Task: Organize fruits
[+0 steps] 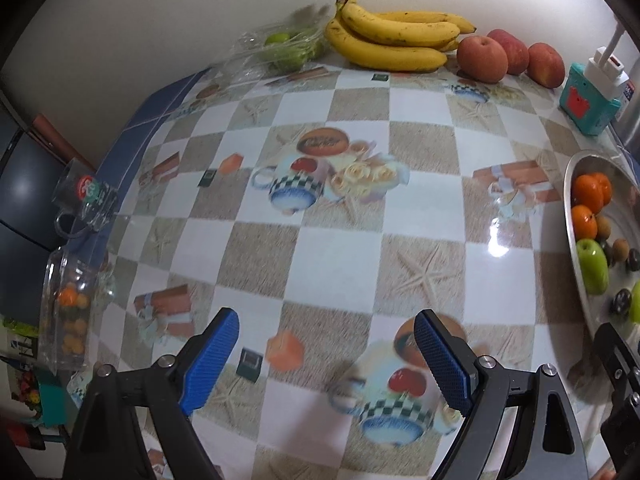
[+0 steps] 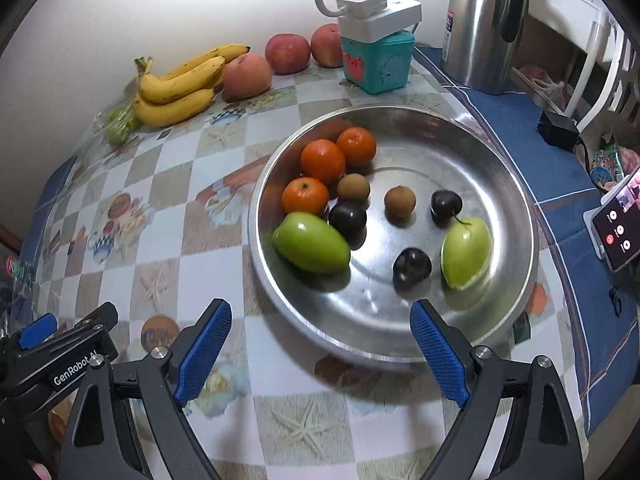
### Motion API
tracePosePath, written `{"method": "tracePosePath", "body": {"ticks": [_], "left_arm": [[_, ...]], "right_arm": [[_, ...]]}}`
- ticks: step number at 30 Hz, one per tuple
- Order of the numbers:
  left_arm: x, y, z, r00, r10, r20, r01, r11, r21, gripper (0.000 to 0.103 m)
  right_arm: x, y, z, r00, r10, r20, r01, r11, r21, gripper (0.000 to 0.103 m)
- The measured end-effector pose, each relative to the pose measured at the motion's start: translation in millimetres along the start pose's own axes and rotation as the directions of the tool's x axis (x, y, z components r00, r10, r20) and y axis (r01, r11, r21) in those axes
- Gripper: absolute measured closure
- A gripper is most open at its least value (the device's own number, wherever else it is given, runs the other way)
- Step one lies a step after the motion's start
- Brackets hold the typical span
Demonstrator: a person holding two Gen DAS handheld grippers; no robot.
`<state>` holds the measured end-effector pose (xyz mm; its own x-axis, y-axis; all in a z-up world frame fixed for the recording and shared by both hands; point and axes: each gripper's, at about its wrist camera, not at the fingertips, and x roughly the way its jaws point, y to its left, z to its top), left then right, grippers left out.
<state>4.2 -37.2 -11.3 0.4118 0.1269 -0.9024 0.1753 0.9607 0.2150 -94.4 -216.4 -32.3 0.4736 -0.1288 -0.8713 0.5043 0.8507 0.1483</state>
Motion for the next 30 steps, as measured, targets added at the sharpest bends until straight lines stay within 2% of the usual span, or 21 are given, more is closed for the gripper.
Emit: {"method": "tracePosePath", "body": {"ticks": [6, 14, 30], "left_arm": [[-6.2, 6.9, -12.4, 1.000, -0.010, 0.003, 0.010, 1.000, -0.001, 0.012], [-13.5, 12.7, -25.0, 0.999, -0.033, 0.015, 0.033, 0.999, 0.011, 0.012], [-15.2, 16.0, -21.8, 0.998, -0.068, 0.010, 0.068, 0.998, 0.007, 0.012]], "right_arm": [[-2.8, 0.3, -17.7, 1.000, 0.006, -0.012, -0.006, 1.000, -0.004, 0.012], [-6.5, 0.8, -25.4, 1.000, 0.004, -0.008, -0.004, 1.000, -0.006, 0.012], [-4.1, -1.4, -24.2, 1.000, 0.008, -0.020, -0.008, 1.000, -0.001, 0.012]]}}
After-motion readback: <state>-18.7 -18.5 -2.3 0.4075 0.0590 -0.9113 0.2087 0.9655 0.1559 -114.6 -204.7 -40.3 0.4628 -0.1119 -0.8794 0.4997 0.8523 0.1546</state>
